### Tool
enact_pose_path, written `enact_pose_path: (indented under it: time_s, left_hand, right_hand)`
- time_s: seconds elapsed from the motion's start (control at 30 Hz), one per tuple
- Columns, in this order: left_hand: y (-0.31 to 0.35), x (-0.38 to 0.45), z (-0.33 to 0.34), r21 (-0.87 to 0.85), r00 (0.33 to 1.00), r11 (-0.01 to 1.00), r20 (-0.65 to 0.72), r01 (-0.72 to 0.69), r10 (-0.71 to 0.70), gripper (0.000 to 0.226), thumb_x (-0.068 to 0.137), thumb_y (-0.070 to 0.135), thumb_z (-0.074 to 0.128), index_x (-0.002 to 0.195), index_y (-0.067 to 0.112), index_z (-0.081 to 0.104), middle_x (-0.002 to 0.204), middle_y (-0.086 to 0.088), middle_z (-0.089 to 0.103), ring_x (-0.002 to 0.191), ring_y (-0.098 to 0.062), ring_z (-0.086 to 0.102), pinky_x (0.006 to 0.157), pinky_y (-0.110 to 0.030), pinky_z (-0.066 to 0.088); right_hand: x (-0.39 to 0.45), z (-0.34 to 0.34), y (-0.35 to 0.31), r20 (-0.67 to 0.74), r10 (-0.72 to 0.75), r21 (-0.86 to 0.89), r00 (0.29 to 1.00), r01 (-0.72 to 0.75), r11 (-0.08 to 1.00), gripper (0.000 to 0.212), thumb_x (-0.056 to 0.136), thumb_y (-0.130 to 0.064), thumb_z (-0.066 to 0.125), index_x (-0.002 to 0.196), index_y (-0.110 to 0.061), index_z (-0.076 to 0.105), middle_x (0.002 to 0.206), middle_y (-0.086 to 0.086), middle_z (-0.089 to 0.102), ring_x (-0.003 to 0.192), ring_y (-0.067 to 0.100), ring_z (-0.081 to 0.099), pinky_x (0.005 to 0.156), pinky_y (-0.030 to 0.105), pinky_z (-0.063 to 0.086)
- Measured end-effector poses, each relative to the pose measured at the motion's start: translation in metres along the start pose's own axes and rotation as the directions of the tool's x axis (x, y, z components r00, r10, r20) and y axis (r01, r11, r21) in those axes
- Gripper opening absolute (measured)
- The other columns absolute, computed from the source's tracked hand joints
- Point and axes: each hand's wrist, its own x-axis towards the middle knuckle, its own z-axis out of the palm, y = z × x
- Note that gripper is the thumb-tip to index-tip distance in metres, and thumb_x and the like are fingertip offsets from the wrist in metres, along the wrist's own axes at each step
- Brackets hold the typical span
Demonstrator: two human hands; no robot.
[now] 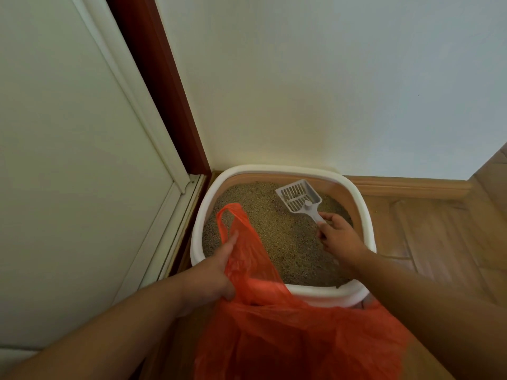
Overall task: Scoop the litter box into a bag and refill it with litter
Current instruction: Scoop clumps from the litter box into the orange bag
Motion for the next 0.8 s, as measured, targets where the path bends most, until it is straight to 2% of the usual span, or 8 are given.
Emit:
enact_pose_path:
  time_s: [0.23, 0.37, 0.57, 0.73, 0.8]
  left_hand:
    - [0.004, -0.001, -0.001, 0.025, 0.999, 1.000, -0.045, -0.009, 0.010, 0.128, 0.074, -0.019, 0.063, 0.159, 0.051, -0.004, 0.155, -0.006, 0.038, 0.110, -0.023, 0.068, 0.089, -0.051, 0.061]
    - [0.002, 0.003, -0.007, -0.018, 0.998, 1.000, -0.067, 0.006, -0.007, 0.129, 0.070, -0.015, 0.065, 0.158, 0.054, 0.000, 0.154, -0.008, 0.041, 0.110, -0.029, 0.069, 0.089, -0.056, 0.059]
    - [0.005, 0.002, -0.008, -0.043, 0.996, 0.999, -0.082, 0.014, -0.018, 0.126, 0.074, -0.018, 0.062, 0.161, 0.046, -0.003, 0.160, -0.008, 0.034, 0.120, -0.028, 0.060, 0.091, -0.046, 0.061]
    - [0.004, -0.003, -0.013, -0.143, 0.999, 0.989, -0.021, 0.027, -0.030, 0.132, 0.070, -0.020, 0.063, 0.159, 0.051, -0.003, 0.157, -0.010, 0.038, 0.120, -0.034, 0.061, 0.089, -0.051, 0.061]
    - [0.002, -0.006, -0.014, -0.162, 1.000, 0.987, 0.009, 0.025, -0.024, 0.135, 0.067, -0.019, 0.065, 0.158, 0.053, -0.003, 0.156, -0.010, 0.040, 0.122, -0.036, 0.061, 0.091, -0.053, 0.060]
  right_hand:
    - [-0.042, -0.028, -0.035, 0.181, 0.011, -0.043, 0.983, -0.004, 0.999, 0.022, 0.106, -0.020, 0.049, 0.124, -0.023, 0.062, 0.075, 0.002, 0.056, 0.055, 0.010, 0.044, 0.051, 0.026, 0.038]
    - [-0.058, -0.043, -0.057, 0.253, -0.034, -0.064, 0.967, 0.052, 0.997, 0.025, 0.106, -0.015, 0.050, 0.126, -0.023, 0.062, 0.074, 0.001, 0.056, 0.055, 0.007, 0.044, 0.052, 0.021, 0.038]
    - [-0.068, -0.061, -0.073, 0.340, -0.064, -0.121, 0.938, 0.111, 0.986, 0.027, 0.104, -0.012, 0.054, 0.128, -0.018, 0.064, 0.073, 0.003, 0.056, 0.058, 0.009, 0.044, 0.058, 0.026, 0.036]
    - [-0.079, -0.068, -0.084, 0.474, -0.031, -0.296, 0.880, 0.192, 0.936, 0.026, 0.102, -0.011, 0.057, 0.122, -0.021, 0.070, 0.074, 0.010, 0.055, 0.064, 0.019, 0.040, 0.058, 0.027, 0.036]
    - [-0.083, -0.067, -0.089, 0.524, -0.018, -0.369, 0.852, 0.246, 0.896, 0.028, 0.101, -0.012, 0.059, 0.122, -0.026, 0.071, 0.075, 0.013, 0.058, 0.066, 0.020, 0.044, 0.058, 0.025, 0.040]
